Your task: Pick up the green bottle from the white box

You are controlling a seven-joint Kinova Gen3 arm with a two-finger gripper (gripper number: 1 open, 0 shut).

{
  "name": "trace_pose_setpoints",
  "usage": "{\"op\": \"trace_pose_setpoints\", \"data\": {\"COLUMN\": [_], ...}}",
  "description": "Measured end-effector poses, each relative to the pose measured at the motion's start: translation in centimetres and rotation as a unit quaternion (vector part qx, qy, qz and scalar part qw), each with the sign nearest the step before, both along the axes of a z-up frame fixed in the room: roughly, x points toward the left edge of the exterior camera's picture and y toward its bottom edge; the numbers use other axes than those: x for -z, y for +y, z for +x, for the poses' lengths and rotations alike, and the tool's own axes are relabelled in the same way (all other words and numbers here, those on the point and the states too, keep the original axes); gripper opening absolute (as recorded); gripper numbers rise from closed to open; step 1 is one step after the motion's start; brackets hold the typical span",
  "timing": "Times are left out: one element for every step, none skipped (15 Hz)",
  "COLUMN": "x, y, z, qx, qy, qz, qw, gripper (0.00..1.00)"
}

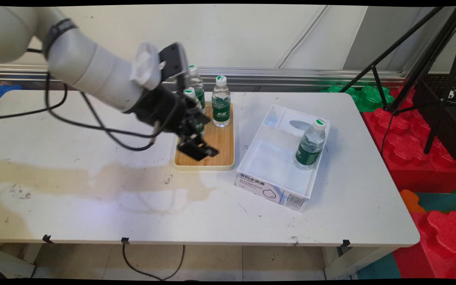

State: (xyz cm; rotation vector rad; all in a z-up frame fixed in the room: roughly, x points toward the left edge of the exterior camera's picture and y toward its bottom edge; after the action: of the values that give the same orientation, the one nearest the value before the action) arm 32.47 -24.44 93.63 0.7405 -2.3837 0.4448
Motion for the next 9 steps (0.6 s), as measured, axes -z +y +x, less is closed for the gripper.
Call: {"op": "trace_pose_setpoints", "data": {"x": [-0.4,-0.7,-0.8,-1.0,-1.1,-1.2,-1.3,-1.3,-1.3], "y": [-0.6,-1.1,-1.4,-1.9,-2.6,-3.2,-3.8,-4.1,-4.7], "z": [-1.1,-2.1,-2.7,-3.6,-4.7,-5.8,-6.7,-7.4,-8.3], "qx": [-0.001,-0.003,-0.004,-0.006,-0.009,-0.013,-0.016,-0.017,-0.020], "qy": [0.003,0.006,0.008,0.010,0.012,0.013,0.014,0.014,0.015], "qz": [-0.004,-0.006,-0.008,-0.009,-0.010,-0.010,-0.010,-0.010,-0.010], "qw": [1.0000,1.0000,0.9999,0.9999,0.9998,0.9998,0.9997,0.9997,0.9996], "gripper": [1.00,1.00,1.00,1.00,1.00,1.00,1.00,1.00,1.00]}}
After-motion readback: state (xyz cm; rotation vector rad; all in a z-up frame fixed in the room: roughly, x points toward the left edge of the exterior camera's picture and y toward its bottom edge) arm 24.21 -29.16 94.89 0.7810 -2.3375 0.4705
